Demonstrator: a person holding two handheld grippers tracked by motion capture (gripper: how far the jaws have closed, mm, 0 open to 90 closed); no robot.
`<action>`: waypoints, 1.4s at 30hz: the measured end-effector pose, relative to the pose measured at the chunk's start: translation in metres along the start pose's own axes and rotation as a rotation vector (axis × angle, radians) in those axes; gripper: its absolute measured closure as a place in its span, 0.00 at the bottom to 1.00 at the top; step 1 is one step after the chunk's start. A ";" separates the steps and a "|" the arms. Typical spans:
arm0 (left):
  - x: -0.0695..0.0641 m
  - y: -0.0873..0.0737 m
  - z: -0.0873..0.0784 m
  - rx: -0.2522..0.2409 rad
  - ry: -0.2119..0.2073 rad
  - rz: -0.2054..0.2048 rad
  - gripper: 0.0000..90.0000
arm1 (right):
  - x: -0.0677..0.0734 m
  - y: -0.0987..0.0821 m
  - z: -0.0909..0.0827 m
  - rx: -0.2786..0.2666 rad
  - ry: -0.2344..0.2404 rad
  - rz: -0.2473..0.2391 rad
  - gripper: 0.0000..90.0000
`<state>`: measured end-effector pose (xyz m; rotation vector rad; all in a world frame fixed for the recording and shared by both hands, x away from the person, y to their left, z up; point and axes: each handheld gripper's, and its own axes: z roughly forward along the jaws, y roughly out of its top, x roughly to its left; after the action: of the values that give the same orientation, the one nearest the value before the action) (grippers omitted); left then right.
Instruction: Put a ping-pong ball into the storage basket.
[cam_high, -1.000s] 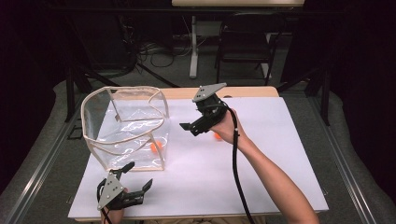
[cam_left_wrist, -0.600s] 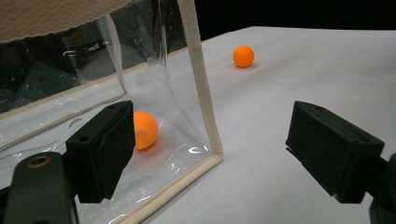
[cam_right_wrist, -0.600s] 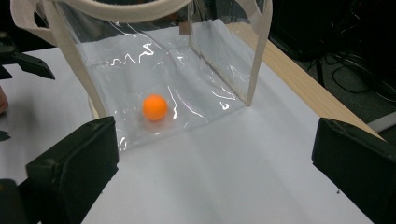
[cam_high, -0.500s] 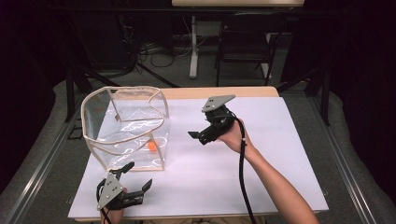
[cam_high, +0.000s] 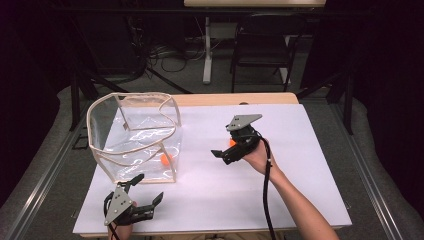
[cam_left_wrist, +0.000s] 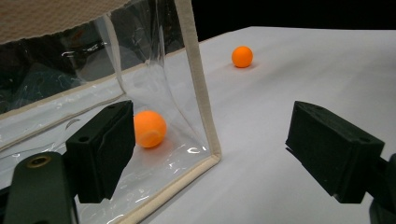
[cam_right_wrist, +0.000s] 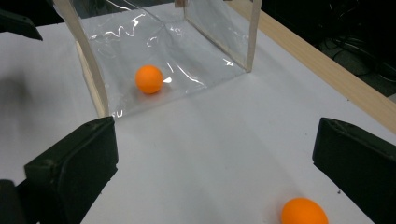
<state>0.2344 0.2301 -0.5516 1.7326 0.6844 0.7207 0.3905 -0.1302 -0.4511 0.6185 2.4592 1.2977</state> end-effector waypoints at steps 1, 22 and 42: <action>0.000 0.000 0.000 0.002 0.001 0.000 0.17 | 0.000 -0.003 0.001 0.004 -0.001 0.003 0.00; 0.000 0.001 -0.001 -0.001 -0.002 0.003 0.17 | -0.004 -0.051 0.003 0.066 -0.034 0.040 0.00; -0.002 0.000 -0.002 0.000 -0.001 0.007 0.17 | -0.028 -0.068 0.009 0.119 -0.111 0.084 0.00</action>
<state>0.2321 0.2300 -0.5515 1.7359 0.6783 0.7249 0.4034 -0.1715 -0.5109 0.8087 2.4561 1.1202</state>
